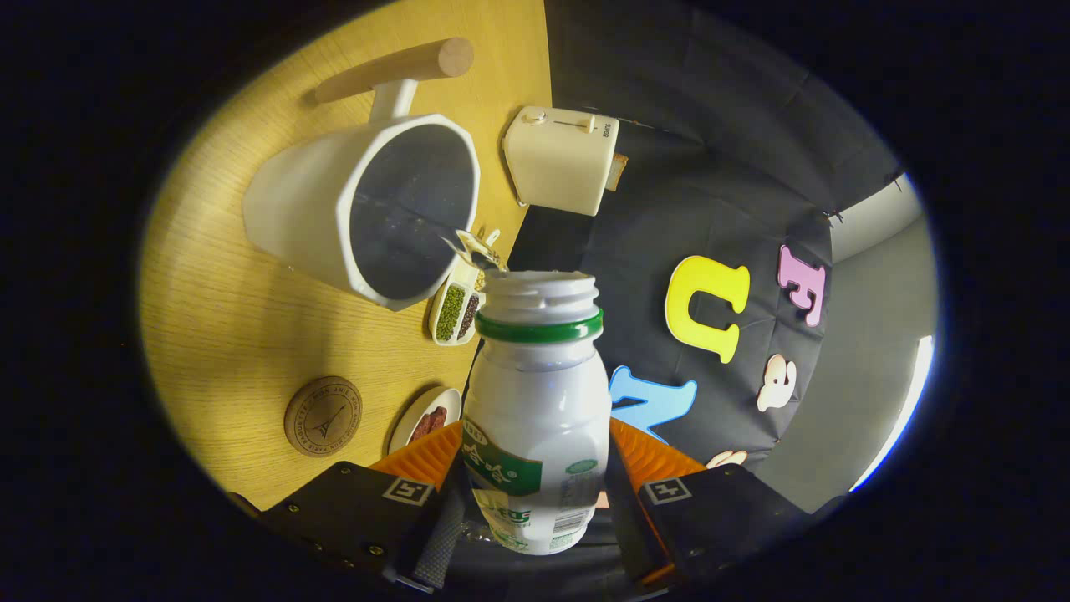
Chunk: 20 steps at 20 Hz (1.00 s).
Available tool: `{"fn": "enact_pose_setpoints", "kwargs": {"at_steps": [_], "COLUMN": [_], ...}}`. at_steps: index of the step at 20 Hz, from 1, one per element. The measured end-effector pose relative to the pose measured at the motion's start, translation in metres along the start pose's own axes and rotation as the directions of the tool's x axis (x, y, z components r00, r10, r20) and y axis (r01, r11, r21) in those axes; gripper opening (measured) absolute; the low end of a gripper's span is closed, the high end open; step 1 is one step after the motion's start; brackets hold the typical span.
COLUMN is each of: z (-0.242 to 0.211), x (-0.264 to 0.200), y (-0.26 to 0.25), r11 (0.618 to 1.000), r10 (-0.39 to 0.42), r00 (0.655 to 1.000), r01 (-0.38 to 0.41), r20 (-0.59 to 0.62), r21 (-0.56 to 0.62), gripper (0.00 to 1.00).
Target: Take the bottle from table, then pour the juice into the cup, finally place the bottle on the coaster
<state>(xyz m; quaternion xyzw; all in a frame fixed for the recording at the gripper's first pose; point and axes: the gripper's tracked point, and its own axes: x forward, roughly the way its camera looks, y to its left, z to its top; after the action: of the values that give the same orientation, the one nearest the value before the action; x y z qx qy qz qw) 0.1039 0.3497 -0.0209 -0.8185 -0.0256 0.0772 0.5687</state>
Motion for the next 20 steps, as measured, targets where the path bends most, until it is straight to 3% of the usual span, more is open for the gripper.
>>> {"fn": "enact_pose_setpoints", "kwargs": {"at_steps": [20], "z": [-0.0023], "x": [0.0033], "y": [0.0018], "r11": [0.998], "r10": [-0.017], "r00": [1.000], "r01": [0.016], "r20": [-0.011], "r21": [-0.059], "gripper": [0.76]}}
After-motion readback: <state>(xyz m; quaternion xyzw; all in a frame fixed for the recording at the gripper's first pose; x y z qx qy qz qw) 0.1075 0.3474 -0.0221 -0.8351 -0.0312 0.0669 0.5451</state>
